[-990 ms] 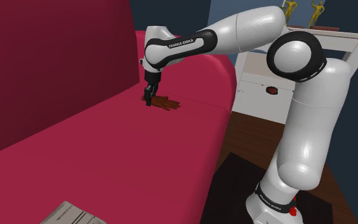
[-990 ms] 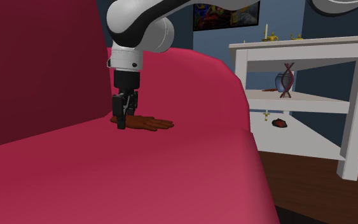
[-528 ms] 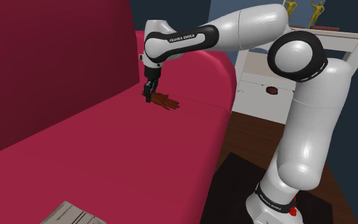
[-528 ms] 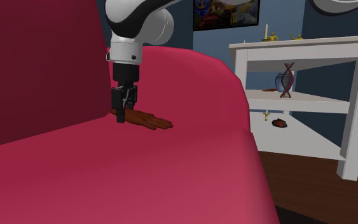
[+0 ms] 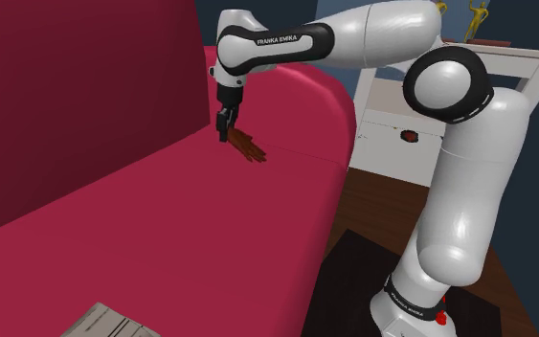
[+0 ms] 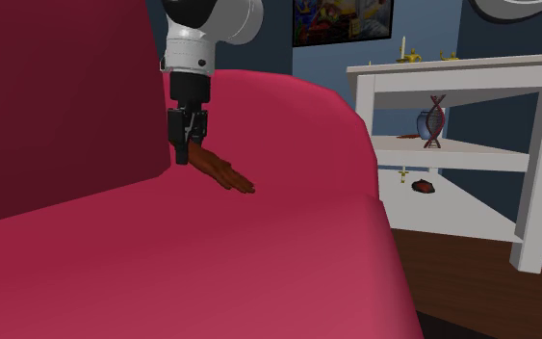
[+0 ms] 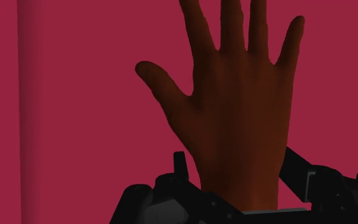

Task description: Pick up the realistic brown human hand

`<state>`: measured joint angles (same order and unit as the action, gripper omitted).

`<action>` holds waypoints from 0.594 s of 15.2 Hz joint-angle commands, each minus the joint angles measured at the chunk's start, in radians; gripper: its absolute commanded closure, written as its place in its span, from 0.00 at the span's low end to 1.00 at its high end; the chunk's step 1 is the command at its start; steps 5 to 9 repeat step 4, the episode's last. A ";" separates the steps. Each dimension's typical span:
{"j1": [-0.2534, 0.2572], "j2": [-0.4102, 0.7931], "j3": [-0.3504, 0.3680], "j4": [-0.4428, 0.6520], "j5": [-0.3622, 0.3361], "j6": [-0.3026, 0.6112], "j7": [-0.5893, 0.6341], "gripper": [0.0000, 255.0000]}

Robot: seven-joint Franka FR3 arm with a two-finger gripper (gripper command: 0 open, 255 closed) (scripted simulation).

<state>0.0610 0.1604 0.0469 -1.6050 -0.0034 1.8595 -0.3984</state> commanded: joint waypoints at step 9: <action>0.001 -0.003 0.001 0.041 0.000 -0.044 0.002 1.00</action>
